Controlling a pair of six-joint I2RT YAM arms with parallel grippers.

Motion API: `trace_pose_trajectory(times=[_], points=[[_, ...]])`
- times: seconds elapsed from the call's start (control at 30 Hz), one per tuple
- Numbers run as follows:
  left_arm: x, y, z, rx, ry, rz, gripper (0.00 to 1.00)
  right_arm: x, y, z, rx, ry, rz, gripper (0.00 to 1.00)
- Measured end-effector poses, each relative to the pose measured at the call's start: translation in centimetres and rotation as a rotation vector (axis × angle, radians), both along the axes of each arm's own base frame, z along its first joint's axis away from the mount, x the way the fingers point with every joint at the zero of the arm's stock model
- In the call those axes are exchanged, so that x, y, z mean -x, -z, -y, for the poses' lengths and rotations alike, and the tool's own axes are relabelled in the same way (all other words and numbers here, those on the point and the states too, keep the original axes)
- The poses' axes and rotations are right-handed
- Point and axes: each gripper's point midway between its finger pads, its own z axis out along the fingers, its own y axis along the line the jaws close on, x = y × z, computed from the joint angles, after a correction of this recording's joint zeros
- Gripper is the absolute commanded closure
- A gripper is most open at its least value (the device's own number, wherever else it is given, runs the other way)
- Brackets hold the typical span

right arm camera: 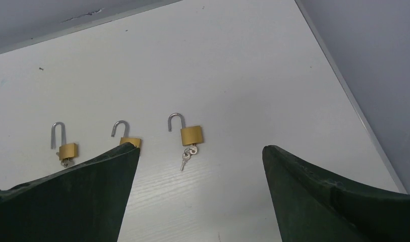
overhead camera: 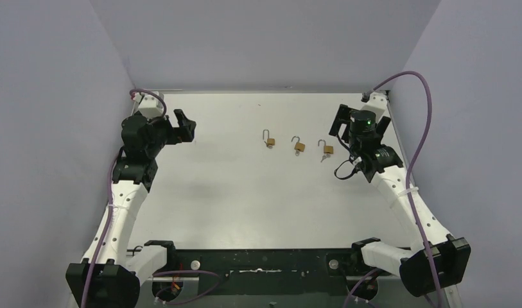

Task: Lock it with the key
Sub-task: Pick up the lock from the center of the board.

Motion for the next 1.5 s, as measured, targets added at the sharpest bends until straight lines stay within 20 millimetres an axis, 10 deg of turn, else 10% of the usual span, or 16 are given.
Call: trace_pose_trajectory(times=[0.57, 0.6, 0.63, 0.67, 0.7, 0.9, 0.93, 0.97, 1.0, 1.07, 1.27, 1.5], points=[[2.3, -2.3, -0.1, -0.083, 0.041, 0.053, 0.04, 1.4, -3.4, 0.3, 0.009, -0.013, 0.047, 0.0], [2.5, -2.5, -0.1, -0.086, 0.041, 0.058, 0.17, 1.3, -3.3, 0.2, 0.012, -0.018, 0.034, 0.01], [2.8, -2.7, -0.2, -0.091, 0.042, 0.065, 0.7, 1.1, -3.1, 0.0, 0.015, -0.023, 0.021, 0.11], [3.0, -2.9, -0.2, -0.095, 0.044, 0.072, 0.96, 0.8, -2.9, -0.1, 0.019, -0.027, 0.008, 0.71], [3.3, -3.1, -0.1, -0.098, 0.049, 0.077, 0.98, 0.6, -2.8, -0.3, 0.024, -0.035, -0.004, 0.97], [4.5, -2.9, 0.3, -0.138, 0.1, 0.072, 1.0, -1.2, -2.8, -2.0, 0.032, -0.092, -0.041, 0.95], [4.7, -2.8, 0.4, -0.139, 0.105, 0.07, 1.0, -1.4, -2.7, -2.4, 0.031, -0.103, -0.046, 0.6], [4.9, -2.9, 0.4, -0.138, 0.109, 0.07, 0.88, -1.7, -2.6, -2.8, 0.028, -0.113, -0.052, 0.28], [5.0, -2.8, 0.5, -0.137, 0.109, 0.069, 0.61, -2.0, -2.5, -3.2, 0.022, -0.125, -0.06, 0.14], [5.1, -2.8, 0.5, -0.131, 0.108, 0.066, 0.46, -2.8, -2.4, -4.0, 0.017, -0.148, -0.084, 0.02], [5.2, -1.7, 0.6, -0.09, 0.099, 0.008, 0.03, -7.9, -2.2, -6.7, 0.002, -0.164, -0.155, 0.01], [5.7, -0.1, 0.8, -0.071, 0.107, -0.043, 0.03, -11.5, 4.7, -8.9, -0.024, -0.146, -0.347, 0.08]])
